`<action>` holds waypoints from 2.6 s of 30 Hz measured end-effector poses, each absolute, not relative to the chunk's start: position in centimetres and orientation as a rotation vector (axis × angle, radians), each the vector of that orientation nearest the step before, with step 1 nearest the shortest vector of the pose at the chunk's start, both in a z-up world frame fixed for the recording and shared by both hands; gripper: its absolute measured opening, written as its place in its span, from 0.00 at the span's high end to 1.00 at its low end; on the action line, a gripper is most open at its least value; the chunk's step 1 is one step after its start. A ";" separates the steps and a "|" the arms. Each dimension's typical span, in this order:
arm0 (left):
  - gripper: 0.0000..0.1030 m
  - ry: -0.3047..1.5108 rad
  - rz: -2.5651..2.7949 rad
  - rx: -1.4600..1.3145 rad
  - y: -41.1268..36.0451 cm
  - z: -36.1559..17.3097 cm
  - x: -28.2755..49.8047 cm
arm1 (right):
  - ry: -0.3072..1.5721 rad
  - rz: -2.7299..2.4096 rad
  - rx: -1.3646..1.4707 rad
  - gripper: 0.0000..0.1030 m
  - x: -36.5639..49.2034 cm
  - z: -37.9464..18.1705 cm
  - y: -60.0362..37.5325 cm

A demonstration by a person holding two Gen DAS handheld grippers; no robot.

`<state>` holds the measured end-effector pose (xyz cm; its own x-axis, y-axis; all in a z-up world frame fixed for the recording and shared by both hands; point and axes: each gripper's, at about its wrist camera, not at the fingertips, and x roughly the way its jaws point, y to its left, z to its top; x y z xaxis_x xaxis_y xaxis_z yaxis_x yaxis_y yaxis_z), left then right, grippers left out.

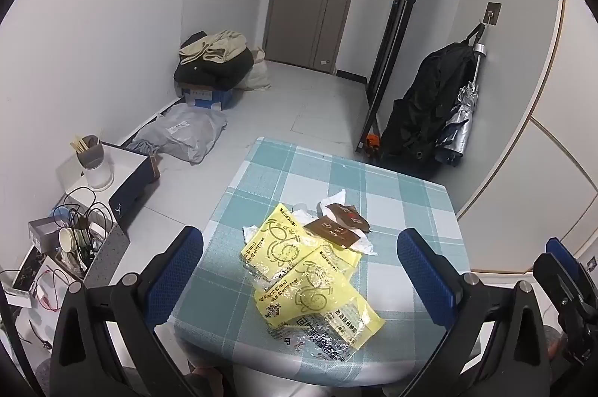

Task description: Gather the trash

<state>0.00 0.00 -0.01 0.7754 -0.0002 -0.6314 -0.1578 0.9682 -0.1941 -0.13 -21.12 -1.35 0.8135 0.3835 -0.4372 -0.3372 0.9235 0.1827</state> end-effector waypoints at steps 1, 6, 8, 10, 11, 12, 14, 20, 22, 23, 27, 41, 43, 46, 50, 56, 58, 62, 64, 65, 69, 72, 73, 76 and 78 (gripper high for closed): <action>0.01 0.682 0.084 -0.247 -0.1 0.0 0.0 | 0.487 0.384 0.100 0.00 -0.1 -1.3 -21.1; 0.01 0.679 0.085 -0.243 0.1 0.0 -0.1 | 0.482 0.381 0.104 0.00 -0.2 -1.3 -21.2; 0.01 0.678 0.084 -0.243 0.0 0.0 -0.1 | 0.481 0.380 0.105 0.00 -0.3 -1.3 -21.3; 0.01 0.676 0.084 -0.240 -0.1 0.0 -0.1 | 0.481 0.379 0.106 0.00 -0.3 -1.3 -21.3; 0.01 0.681 0.085 -0.239 0.0 -0.1 0.0 | 0.480 0.379 0.107 0.00 -0.3 -1.3 -21.3; 0.01 0.681 0.084 -0.239 0.0 -0.1 0.1 | 0.479 0.378 0.107 0.00 -0.3 -1.3 -21.3; 0.01 0.681 0.083 -0.238 0.1 -0.1 0.1 | 0.478 0.376 0.106 0.00 -0.4 -1.2 -21.2; 0.01 0.677 0.074 -0.245 0.2 0.0 0.0 | 0.476 0.372 0.107 0.00 -0.5 -1.1 -21.4; 0.01 0.676 0.070 -0.244 0.2 0.0 -0.1 | 0.476 0.370 0.108 0.00 -0.5 -1.1 -21.5; 0.01 0.675 0.069 -0.244 0.2 0.0 -0.1 | 0.476 0.370 0.108 0.00 -0.5 -1.1 -21.6; 0.01 0.681 0.064 -0.248 0.3 -0.1 -0.2 | 0.476 0.369 0.109 0.00 -0.5 -1.1 -21.7; 0.01 0.743 0.070 -0.230 0.4 -0.6 0.1 | 0.490 0.391 0.127 0.00 -0.3 -1.3 -21.7; 0.01 0.768 0.065 -0.227 0.5 -0.8 0.2 | 0.493 0.395 0.131 0.00 -0.2 -1.4 -21.7; 0.01 0.776 0.044 -0.238 0.7 -1.1 0.4 | 0.503 0.414 0.145 0.00 0.0 -1.5 -21.7; 0.01 0.818 0.002 -0.249 1.3 -1.5 1.2 | 0.517 0.443 0.165 0.00 0.3 -1.8 -21.8; 0.01 0.916 -0.149 -0.273 1.9 -2.9 2.9 | 0.536 0.471 0.192 0.00 0.8 -2.1 -22.2; 0.01 0.961 -0.215 -0.242 1.7 -3.5 3.2 | 0.547 0.474 0.198 0.00 1.2 -2.3 -22.3; 0.01 1.057 -0.294 -0.095 1.1 -5.0 3.9 | 0.558 0.468 0.197 0.00 1.6 -2.5 -22.3; 0.01 1.115 -0.332 -0.033 0.8 -6.1 4.3 | 0.566 0.464 0.191 0.00 1.8 -2.6 -22.2; 0.01 1.144 -0.347 -0.024 0.9 -6.6 4.5 | 0.570 0.464 0.189 0.00 1.9 -2.7 -22.2; 0.03 1.213 -0.370 -0.070 1.9 -8.1 5.4 | 0.578 0.463 0.172 0.00 2.3 -2.8 -22.0; 0.10 1.232 -0.370 -0.079 2.1 -8.3 5.8 | 0.588 0.469 0.173 0.00 2.6 -3.0 -22.0; 0.18 1.239 -0.375 -0.081 2.1 -8.3 5.8 | 0.592 0.470 0.172 0.00 2.7 -3.0 -22.0; 0.28 1.255 -0.386 -0.066 1.6 -8.6 6.0 | 0.596 0.475 0.170 0.00 2.7 -3.1 -21.9; 0.33 1.260 -0.385 -0.042 1.3 -9.2 6.2 | 0.597 0.477 0.167 0.00 2.7 -3.1 -21.9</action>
<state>6.17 1.32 -9.21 0.2504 -0.3055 -0.9187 0.2603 0.9352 -0.2400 2.74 -21.90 -3.05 0.7226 0.4775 -0.4999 -0.3827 0.8785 0.2859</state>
